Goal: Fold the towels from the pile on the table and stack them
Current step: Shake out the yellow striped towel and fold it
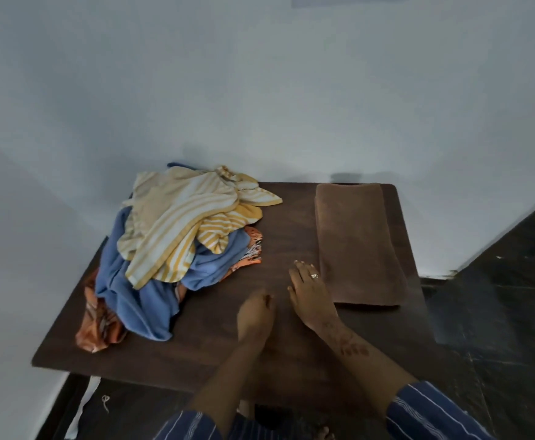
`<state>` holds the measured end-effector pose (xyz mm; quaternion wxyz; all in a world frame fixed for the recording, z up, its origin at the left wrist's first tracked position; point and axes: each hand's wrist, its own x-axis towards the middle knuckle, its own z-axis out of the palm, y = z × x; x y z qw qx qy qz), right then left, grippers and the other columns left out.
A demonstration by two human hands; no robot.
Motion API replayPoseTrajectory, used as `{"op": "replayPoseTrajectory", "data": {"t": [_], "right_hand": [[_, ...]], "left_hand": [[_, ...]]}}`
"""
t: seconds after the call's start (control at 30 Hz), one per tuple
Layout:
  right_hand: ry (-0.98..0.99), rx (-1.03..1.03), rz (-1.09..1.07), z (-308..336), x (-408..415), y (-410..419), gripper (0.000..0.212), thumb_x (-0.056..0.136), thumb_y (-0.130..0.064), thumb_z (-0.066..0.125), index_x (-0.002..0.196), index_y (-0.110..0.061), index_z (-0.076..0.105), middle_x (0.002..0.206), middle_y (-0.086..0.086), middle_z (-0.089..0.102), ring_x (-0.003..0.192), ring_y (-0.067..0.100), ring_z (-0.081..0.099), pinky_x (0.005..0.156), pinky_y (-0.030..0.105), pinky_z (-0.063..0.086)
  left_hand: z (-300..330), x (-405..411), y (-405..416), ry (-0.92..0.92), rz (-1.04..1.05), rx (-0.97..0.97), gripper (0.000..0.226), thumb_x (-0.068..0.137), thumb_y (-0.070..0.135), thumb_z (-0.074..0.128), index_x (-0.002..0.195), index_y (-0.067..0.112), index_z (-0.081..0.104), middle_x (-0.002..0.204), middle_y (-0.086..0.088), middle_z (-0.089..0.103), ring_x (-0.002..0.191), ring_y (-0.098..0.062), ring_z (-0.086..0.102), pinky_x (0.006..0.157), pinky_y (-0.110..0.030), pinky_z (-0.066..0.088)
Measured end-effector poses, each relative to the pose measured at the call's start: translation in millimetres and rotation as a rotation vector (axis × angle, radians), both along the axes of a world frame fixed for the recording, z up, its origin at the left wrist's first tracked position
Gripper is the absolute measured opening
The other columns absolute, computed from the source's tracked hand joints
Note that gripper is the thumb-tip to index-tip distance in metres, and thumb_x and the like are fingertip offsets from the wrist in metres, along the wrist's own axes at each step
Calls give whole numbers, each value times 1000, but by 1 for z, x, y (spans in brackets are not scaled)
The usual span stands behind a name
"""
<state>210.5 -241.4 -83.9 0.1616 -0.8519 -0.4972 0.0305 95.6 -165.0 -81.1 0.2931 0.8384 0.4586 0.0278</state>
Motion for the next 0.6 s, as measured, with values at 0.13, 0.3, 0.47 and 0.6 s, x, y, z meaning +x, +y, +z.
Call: {"op": "replayPoseTrajectory", "data": {"t": [0.13, 0.3, 0.47, 0.6], "right_hand": [[74, -33, 122, 17, -20, 30, 46, 64, -5, 72, 109, -3, 66, 122, 19, 61, 109, 34, 61, 92, 43, 51], [143, -15, 182, 28, -37, 81, 36, 75, -11, 45, 102, 0, 66, 106, 17, 66, 92, 33, 65, 80, 38, 54], [297, -16, 206, 56, -81, 155, 10, 90, -1, 42, 84, -2, 50, 72, 0, 44, 55, 15, 37, 52, 25, 26], [443, 2, 223, 55, -136, 205, 16, 92, -8, 45, 101, -4, 57, 89, 11, 61, 76, 27, 58, 67, 40, 46]], "left_hand": [[26, -37, 47, -159, 182, 175, 26, 93, 15, 47, 115, 14, 60, 118, -4, 59, 98, -24, 60, 72, -34, 45], [46, -82, 108, -157, 302, 257, 25, 91, 8, 52, 115, 11, 58, 139, -1, 39, 79, -23, 58, 56, -31, 36], [45, -130, 162, 24, 345, 135, 57, 95, 15, 48, 146, 8, 25, 151, -11, 26, 116, -29, 54, 76, -29, 46], [32, -162, 196, 39, 270, 203, 49, 96, 11, 42, 143, 3, 30, 140, -15, 42, 124, -28, 46, 92, -32, 46]]}}
